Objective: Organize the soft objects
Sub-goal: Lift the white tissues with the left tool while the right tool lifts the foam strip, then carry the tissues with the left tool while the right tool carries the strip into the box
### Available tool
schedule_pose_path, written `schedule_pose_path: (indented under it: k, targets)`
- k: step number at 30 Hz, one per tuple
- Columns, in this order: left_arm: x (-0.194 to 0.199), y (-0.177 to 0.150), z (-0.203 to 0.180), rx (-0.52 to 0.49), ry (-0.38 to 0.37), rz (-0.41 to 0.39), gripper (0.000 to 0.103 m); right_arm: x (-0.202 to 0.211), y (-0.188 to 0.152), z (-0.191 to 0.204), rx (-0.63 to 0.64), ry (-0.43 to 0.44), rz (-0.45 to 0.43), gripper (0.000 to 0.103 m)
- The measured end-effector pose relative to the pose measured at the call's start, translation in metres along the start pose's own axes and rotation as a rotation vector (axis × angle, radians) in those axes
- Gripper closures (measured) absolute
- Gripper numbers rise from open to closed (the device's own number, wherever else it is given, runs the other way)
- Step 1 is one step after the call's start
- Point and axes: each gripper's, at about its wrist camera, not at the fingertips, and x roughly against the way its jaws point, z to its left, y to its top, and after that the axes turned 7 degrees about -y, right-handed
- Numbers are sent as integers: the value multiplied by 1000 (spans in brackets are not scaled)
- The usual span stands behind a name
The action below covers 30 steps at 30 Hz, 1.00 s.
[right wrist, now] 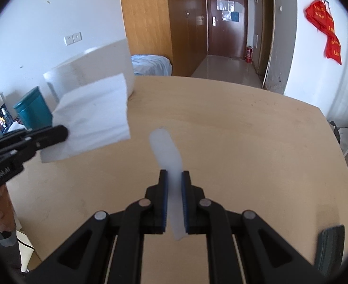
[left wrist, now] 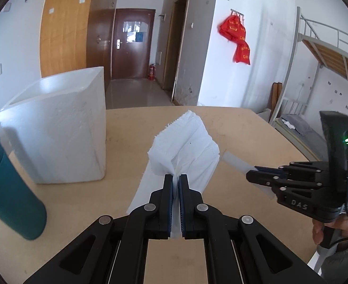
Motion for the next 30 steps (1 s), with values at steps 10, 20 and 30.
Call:
schedule_pose_path:
  k: [10, 20, 30]
  targets:
    - [21, -15, -6, 13, 28, -12, 98, 45, -23, 27, -4, 43, -67, 90]
    - [66, -35, -3, 31, 83, -76, 98, 90, -42, 59, 19, 81, -144, 90]
    - [125, -48, -6, 19, 174, -165, 98, 125, -44, 102, 74, 141, -216, 90]
